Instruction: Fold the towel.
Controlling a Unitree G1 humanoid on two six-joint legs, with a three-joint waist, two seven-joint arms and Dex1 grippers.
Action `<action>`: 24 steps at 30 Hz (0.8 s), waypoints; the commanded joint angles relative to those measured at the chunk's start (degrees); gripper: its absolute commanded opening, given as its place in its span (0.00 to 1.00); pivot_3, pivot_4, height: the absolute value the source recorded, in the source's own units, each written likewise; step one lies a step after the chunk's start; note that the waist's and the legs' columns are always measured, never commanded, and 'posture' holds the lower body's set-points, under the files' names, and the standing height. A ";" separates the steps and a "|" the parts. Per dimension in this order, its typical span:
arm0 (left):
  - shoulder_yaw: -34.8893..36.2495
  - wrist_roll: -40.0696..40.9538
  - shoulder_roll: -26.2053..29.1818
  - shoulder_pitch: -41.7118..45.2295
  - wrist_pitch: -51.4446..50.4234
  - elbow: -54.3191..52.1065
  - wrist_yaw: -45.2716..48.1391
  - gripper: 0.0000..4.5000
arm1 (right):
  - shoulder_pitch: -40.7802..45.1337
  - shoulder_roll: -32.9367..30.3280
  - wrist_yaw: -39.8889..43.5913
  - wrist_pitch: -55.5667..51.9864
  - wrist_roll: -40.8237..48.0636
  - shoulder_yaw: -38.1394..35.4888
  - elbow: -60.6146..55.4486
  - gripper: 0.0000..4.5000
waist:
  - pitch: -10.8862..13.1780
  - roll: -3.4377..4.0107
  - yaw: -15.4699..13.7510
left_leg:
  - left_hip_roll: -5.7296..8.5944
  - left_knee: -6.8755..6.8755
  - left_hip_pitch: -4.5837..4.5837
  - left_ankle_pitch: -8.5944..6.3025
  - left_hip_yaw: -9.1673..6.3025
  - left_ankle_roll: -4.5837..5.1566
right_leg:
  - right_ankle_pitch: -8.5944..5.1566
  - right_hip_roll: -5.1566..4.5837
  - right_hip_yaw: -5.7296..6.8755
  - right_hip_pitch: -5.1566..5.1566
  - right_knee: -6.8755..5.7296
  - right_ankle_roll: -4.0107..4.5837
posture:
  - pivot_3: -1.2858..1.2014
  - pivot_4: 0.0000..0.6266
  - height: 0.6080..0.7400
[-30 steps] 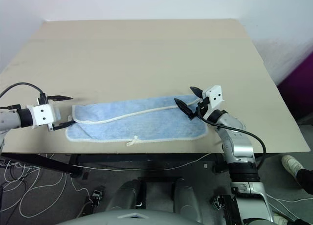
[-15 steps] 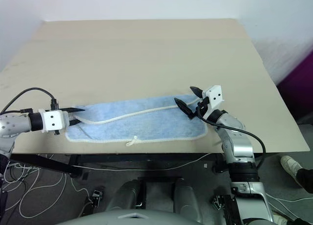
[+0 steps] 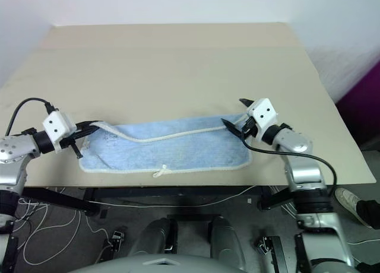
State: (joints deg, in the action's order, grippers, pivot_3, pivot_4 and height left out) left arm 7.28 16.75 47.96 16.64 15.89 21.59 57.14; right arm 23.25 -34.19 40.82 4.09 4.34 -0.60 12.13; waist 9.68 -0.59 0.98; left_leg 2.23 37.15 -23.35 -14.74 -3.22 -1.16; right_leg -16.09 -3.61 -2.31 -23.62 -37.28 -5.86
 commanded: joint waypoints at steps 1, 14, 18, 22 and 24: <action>2.94 2.99 -0.60 -1.67 -4.28 -5.21 -0.92 0.01 | 2.04 -2.98 -0.19 7.99 -5.72 2.03 4.38 1.00 | 0.00 0.00 0.02 | 0.00 0.00 0.00 0.00 0.02 0.00 | 0.00 -0.01 -0.01 0.00 0.00 0.00 | 0.52 0.24 1.00; 4.15 2.05 -1.94 -5.37 -7.03 -9.58 -1.53 0.01 | 7.42 -9.18 -2.25 25.51 -17.42 7.03 17.67 1.00 | 0.01 0.00 -0.07 | 0.01 0.02 0.01 0.00 0.04 0.00 | 0.00 -0.04 -0.03 0.02 0.01 0.00 | 0.52 0.24 1.00; 4.01 1.60 -2.14 -5.70 -7.02 -9.71 -1.43 0.01 | 8.28 -10.23 -2.95 27.13 -18.78 6.99 18.14 1.00 | 0.00 0.00 -0.13 | 0.01 0.01 0.01 0.00 0.04 -0.01 | 0.00 -0.04 -0.04 0.02 0.01 0.00 | 0.52 0.24 1.00; 3.75 1.40 -2.50 -5.45 -7.03 -9.64 -1.48 0.01 | 9.10 -9.66 -5.13 28.12 -20.94 7.64 17.98 1.00 | 0.01 0.00 -0.04 | 0.00 0.01 0.01 0.00 0.04 -0.01 | 0.00 -0.04 -0.04 0.01 0.01 0.00 | 0.52 0.24 1.00; 3.71 1.27 -2.63 -5.29 -6.99 -9.49 -1.41 0.01 | 9.15 -9.58 -5.52 28.39 -21.59 8.12 17.74 1.00 | 0.00 0.00 -0.03 | 0.00 0.01 0.01 0.00 0.04 -0.01 | 0.00 -0.04 -0.04 0.01 0.02 0.00 | 0.52 0.24 1.00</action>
State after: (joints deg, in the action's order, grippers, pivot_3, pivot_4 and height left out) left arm 9.89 18.01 45.11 11.01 8.84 13.39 55.97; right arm 31.36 -43.54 36.39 31.40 -16.74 7.51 30.79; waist 9.68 -0.59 0.95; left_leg 2.24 37.16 -23.34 -14.74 -3.18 -1.17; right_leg -16.09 -3.65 -2.35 -23.61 -37.26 -5.85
